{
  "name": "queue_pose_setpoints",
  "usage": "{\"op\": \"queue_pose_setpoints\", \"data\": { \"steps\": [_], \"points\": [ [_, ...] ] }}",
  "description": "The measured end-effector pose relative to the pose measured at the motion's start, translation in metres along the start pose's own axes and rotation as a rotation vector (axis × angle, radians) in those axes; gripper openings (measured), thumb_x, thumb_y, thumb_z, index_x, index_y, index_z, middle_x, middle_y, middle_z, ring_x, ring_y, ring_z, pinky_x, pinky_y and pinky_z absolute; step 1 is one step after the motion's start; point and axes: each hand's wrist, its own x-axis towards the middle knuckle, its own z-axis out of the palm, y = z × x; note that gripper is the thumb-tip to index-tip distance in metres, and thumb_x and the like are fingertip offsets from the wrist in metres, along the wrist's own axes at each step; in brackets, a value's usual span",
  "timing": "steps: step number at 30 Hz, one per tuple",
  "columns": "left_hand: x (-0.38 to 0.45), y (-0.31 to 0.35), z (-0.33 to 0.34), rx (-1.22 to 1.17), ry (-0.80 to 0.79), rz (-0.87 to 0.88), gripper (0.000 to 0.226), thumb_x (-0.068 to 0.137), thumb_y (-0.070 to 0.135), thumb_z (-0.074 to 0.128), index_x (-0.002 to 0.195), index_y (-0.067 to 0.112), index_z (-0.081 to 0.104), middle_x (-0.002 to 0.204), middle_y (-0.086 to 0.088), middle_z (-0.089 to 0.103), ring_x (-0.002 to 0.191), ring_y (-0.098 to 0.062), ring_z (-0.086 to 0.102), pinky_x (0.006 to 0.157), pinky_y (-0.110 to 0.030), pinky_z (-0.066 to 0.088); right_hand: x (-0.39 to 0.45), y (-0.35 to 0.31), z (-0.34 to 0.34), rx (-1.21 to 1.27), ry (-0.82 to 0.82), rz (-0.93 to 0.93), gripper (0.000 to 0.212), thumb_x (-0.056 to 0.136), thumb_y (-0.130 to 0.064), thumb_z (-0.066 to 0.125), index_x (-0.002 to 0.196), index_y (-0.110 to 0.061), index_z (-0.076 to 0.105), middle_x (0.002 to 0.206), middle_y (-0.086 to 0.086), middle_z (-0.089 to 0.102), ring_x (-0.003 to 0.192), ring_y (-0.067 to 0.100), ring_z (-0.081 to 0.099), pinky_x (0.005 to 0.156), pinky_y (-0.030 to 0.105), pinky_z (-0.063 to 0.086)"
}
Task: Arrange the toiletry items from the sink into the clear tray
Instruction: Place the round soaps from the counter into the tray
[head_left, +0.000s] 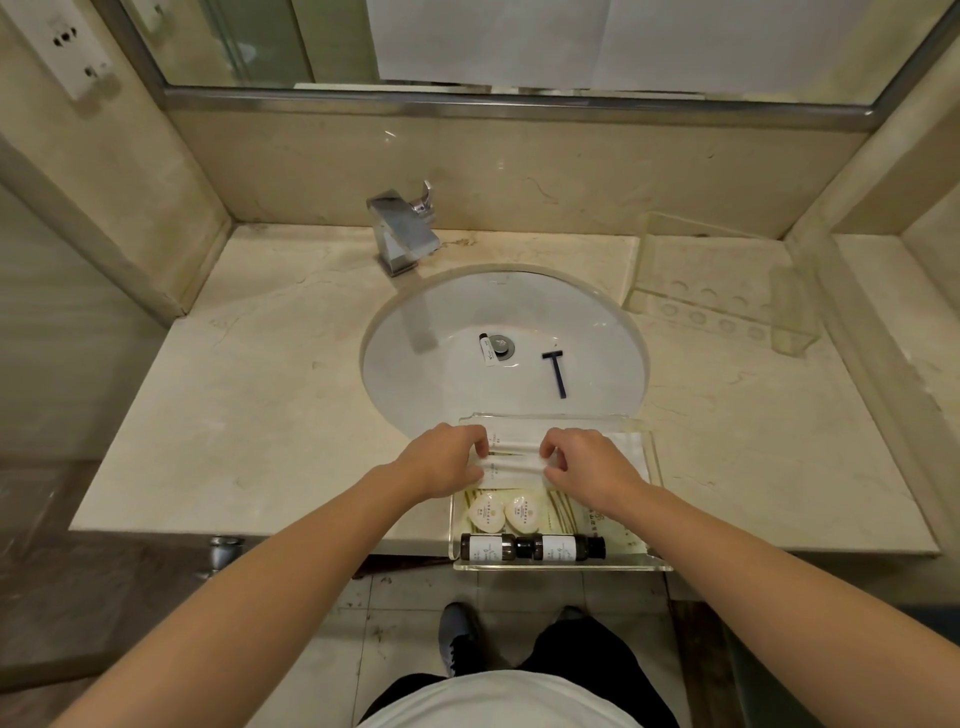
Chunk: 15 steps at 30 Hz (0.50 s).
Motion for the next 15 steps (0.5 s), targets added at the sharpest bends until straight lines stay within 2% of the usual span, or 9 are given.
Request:
{"op": "queue_pose_setpoints", "data": {
  "steps": [8,15],
  "points": [
    [0.004,-0.001,-0.002,0.001,0.014,-0.007,0.019,0.086,0.024,0.061,0.104,0.02,0.059,0.084,-0.005,0.063,0.081,-0.024,0.062,0.078,-0.041,0.053,0.004,0.003,0.0,0.013,0.002,0.014,0.018,0.089,-0.015,0.055,0.105,-0.014,0.064,0.084,-0.002,0.061,0.08,0.016,0.059,0.073,0.03,0.052],
    [0.009,-0.006,-0.005,0.028,0.057,-0.05,0.034,0.09,0.028,0.054,0.123,0.022,0.047,0.092,-0.007,0.065,0.084,-0.025,0.06,0.079,-0.043,0.053,0.013,0.006,-0.005,0.014,0.033,0.012,0.026,0.091,-0.016,0.053,0.115,-0.014,0.062,0.087,0.0,0.063,0.081,0.02,0.062,0.076,0.036,0.054]
  ]
}}
